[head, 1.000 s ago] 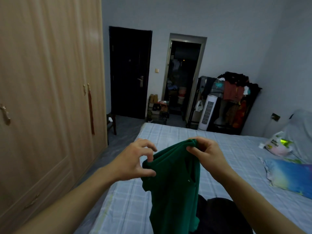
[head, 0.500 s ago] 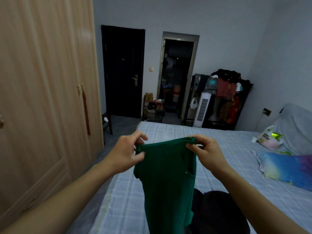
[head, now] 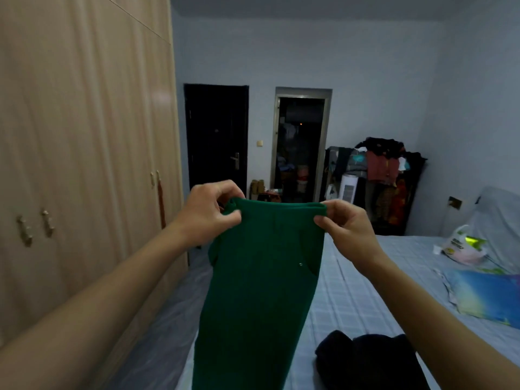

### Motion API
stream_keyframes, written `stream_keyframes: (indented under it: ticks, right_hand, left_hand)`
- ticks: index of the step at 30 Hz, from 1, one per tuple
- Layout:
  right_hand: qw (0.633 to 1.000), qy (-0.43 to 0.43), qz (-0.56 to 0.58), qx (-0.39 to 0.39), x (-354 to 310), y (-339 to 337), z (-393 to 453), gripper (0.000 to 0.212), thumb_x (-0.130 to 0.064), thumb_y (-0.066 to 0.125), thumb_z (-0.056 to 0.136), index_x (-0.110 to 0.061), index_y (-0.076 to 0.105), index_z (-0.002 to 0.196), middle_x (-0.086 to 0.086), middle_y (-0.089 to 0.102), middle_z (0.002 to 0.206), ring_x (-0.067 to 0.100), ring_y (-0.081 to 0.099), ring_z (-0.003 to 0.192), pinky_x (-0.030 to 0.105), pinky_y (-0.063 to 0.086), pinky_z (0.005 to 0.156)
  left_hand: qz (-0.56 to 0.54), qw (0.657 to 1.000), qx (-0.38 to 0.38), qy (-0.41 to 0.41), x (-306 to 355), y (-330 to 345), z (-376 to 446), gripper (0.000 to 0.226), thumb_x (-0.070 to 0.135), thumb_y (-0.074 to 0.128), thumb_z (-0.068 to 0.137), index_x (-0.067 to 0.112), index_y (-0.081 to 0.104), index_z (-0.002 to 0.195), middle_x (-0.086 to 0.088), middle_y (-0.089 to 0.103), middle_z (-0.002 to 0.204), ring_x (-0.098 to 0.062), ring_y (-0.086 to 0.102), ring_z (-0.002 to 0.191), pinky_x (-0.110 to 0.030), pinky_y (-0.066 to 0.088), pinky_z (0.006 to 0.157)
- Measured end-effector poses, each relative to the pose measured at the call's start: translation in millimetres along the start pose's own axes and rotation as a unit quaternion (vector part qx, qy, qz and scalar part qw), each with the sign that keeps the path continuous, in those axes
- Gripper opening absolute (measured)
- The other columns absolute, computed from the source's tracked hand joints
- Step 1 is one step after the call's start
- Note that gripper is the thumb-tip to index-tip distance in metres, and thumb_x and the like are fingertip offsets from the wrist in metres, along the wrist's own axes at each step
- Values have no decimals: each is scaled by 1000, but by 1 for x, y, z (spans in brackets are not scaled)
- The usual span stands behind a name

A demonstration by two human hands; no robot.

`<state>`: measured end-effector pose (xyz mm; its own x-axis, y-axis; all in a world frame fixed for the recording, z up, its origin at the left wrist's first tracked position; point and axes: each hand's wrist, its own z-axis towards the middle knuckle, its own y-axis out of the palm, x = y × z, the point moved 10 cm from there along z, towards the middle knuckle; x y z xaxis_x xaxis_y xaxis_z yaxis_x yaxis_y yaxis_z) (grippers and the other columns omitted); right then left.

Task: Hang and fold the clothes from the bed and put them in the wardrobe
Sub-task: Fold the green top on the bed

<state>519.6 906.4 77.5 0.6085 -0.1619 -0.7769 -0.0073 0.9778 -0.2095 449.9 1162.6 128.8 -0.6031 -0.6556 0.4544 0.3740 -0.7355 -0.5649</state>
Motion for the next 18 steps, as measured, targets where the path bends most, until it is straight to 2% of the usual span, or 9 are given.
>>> stream_keyframes:
  ticks: [3, 6, 10, 13, 15, 18]
  right_hand:
    - [999, -19, 22, -13, -22, -6, -13, 15, 0, 68, 89, -13, 70, 96, 11, 74, 86, 27, 72, 85, 33, 59, 76]
    - [998, -14, 52, -25, -34, -19, -35, 14, 0, 67, 89, -10, 70, 98, 13, 74, 89, 29, 72, 87, 31, 59, 75]
    - [998, 7, 34, -58, -33, -37, -75, 13, -1, 68, 89, -11, 70, 97, 11, 74, 89, 29, 71, 86, 41, 60, 76]
    - [998, 9, 12, -65, -32, -53, -102, 14, -4, 68, 89, -18, 70, 92, 0, 73, 86, 16, 70, 85, 31, 59, 73]
    - [998, 0, -11, -70, -35, -61, -115, 16, -6, 68, 90, -22, 69, 90, -5, 71, 86, 9, 67, 85, 26, 57, 72]
    - [995, -8, -7, -96, -40, -67, -128, 15, -6, 65, 92, -21, 62, 93, 7, 68, 88, 22, 68, 85, 35, 59, 72]
  left_hand:
    - [13, 1000, -6, -4, 27, -15, -6, 20, 7, 72, 79, 25, 69, 89, 8, 68, 82, -16, 66, 78, -42, 58, 64]
    - [12, 999, -40, -20, 51, -14, -19, 23, 6, 74, 79, 27, 69, 86, 7, 69, 81, -14, 67, 75, -41, 59, 64]
    - [20, 995, -81, -52, 75, 7, -45, 26, 2, 76, 77, 27, 68, 80, 3, 68, 78, -18, 67, 71, -43, 58, 62]
    - [3, 993, -90, -78, 89, 28, -68, 22, -3, 74, 79, 18, 68, 83, -1, 69, 79, -24, 67, 70, -52, 58, 65]
    - [-6, 990, -114, -78, 99, 40, -82, 20, -4, 72, 82, 16, 67, 86, -4, 68, 82, -25, 67, 72, -49, 59, 64]
    - [-18, 987, -141, -69, 111, 49, -94, 20, -5, 68, 85, 15, 66, 88, -8, 66, 88, -26, 66, 76, -39, 59, 61]
